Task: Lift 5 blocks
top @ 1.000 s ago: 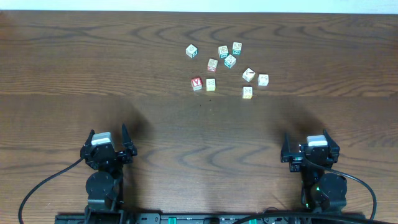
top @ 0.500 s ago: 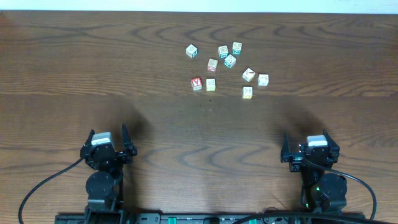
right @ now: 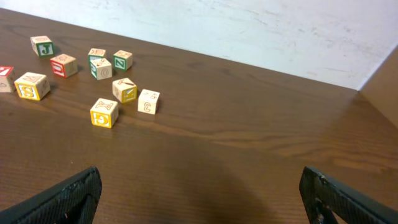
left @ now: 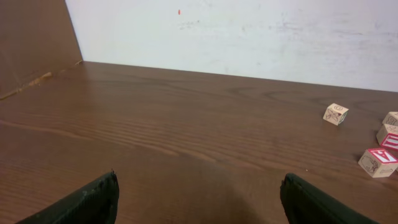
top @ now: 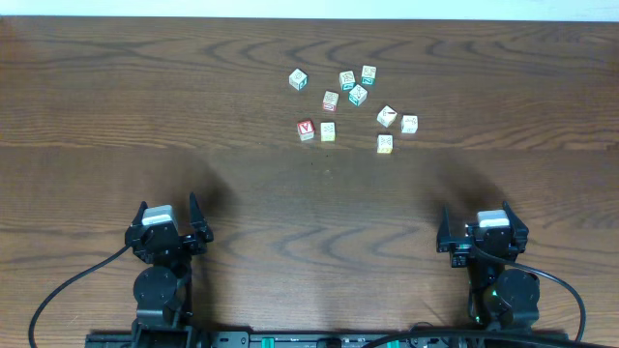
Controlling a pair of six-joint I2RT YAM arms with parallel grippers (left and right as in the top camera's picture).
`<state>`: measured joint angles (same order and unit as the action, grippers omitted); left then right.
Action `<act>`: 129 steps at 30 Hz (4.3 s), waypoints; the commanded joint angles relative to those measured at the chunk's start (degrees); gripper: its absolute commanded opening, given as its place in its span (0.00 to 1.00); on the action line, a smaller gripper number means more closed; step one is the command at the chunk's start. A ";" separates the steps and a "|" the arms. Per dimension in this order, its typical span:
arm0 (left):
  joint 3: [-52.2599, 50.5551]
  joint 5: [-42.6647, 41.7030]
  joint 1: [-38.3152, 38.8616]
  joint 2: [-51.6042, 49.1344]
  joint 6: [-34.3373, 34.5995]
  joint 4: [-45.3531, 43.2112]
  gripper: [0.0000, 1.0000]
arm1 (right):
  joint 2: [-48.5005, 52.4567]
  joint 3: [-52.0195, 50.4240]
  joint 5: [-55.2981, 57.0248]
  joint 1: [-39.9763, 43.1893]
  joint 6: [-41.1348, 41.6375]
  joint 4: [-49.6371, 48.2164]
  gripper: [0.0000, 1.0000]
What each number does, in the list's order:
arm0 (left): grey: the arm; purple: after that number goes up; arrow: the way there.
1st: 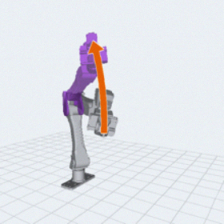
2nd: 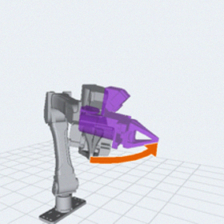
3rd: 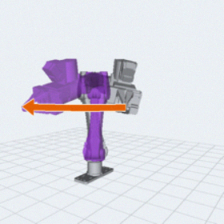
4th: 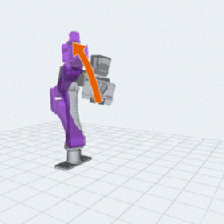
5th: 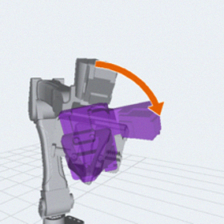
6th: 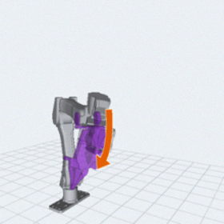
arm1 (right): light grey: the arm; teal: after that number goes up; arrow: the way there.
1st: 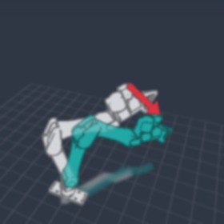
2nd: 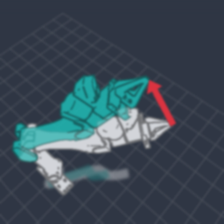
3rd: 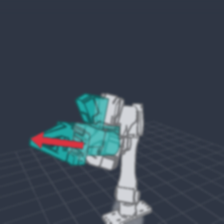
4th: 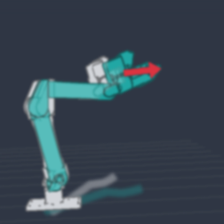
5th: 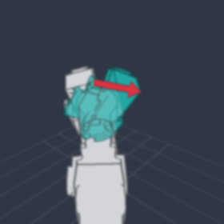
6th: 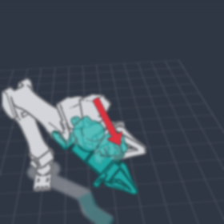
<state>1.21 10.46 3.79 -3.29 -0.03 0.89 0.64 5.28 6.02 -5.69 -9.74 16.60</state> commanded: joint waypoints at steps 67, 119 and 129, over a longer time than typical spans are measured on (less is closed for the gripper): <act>-0.94 0.68 -0.22 -0.07 -0.37 2.32 0.84 | -0.33 -0.13 -4.15 0.46 10.56 -0.68 0.99; -0.94 0.68 -0.22 -0.07 -0.37 2.32 0.84 | 54.38 45.51 -21.03 0.44 12.81 19.58 0.99; -0.94 0.68 -0.22 -0.07 -0.37 2.32 0.84 | 67.69 46.86 -16.98 0.44 13.99 19.17 0.99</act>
<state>1.21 10.46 3.79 -3.29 -0.05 0.89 64.64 50.61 -12.25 -5.69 3.29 35.73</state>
